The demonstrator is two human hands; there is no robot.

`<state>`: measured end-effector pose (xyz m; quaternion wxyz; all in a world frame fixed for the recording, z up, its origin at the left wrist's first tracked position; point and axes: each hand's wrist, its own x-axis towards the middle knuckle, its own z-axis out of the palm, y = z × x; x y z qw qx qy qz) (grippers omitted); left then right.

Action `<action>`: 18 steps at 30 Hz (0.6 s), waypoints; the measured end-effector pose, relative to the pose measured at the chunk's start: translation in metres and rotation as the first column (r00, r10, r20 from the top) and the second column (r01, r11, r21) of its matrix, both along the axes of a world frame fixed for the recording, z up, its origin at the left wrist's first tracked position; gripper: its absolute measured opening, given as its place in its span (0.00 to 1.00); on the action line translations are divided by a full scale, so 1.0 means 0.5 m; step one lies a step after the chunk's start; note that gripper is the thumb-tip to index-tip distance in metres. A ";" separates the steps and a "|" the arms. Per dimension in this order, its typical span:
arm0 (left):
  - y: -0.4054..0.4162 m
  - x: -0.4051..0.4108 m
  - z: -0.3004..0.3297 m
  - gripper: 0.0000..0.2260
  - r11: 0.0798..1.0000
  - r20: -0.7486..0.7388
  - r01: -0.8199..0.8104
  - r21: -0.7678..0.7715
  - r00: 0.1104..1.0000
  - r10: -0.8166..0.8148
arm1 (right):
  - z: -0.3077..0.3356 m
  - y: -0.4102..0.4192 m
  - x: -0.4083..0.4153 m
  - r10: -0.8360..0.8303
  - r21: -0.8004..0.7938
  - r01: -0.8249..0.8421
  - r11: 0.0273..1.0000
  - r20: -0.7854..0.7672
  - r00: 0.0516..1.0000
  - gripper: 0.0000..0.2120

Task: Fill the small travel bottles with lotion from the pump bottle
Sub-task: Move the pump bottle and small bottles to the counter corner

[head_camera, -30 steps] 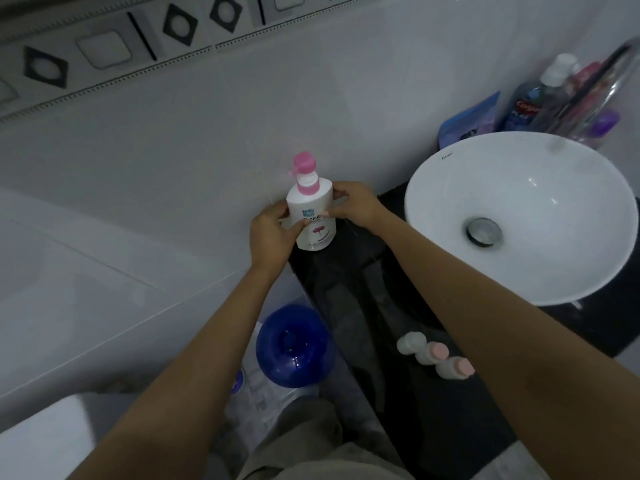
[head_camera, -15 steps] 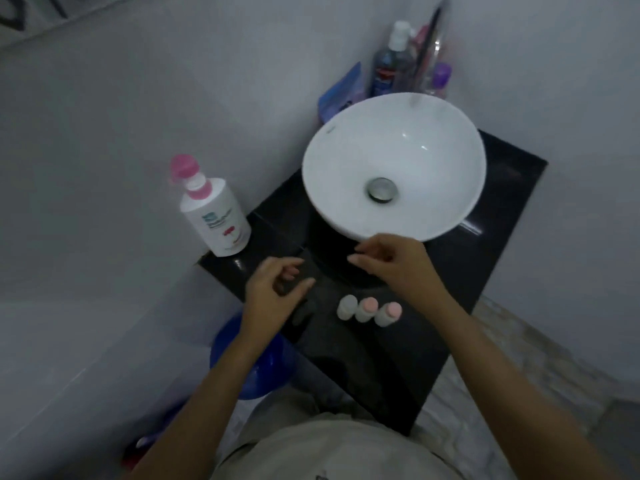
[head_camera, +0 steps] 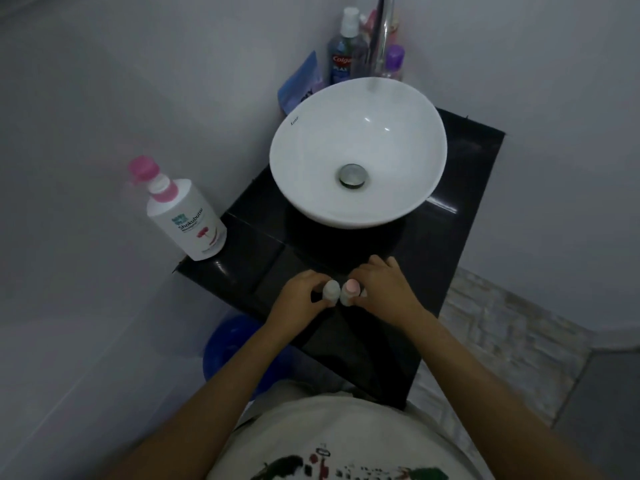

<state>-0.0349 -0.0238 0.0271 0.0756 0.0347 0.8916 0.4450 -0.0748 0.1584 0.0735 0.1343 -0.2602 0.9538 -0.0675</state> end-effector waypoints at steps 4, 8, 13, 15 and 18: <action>0.001 0.004 -0.001 0.13 1.000 -0.019 -0.009 -0.018 1.000 0.008 | 0.002 -0.004 -0.005 0.035 0.066 -0.034 0.997 -0.001 0.999 0.10; -0.018 0.013 0.013 0.13 0.993 -0.055 -0.116 0.009 0.992 0.116 | 0.022 -0.027 -0.018 0.125 0.064 -0.123 0.990 -0.038 0.991 0.13; -0.100 0.028 0.038 0.12 0.892 -0.087 -0.450 0.053 0.887 0.453 | 0.077 -0.117 -0.039 0.133 -0.189 -0.122 0.974 0.046 0.990 0.15; -0.139 0.030 0.043 0.12 0.822 -0.079 -0.568 0.050 0.818 0.570 | 0.092 -0.169 -0.054 0.143 -0.236 -0.117 0.965 0.097 0.985 0.14; -0.188 0.023 0.046 0.11 0.738 -0.055 -0.674 0.023 0.736 0.674 | 0.094 -0.255 -0.089 0.182 -0.233 -0.144 0.962 0.155 0.971 0.12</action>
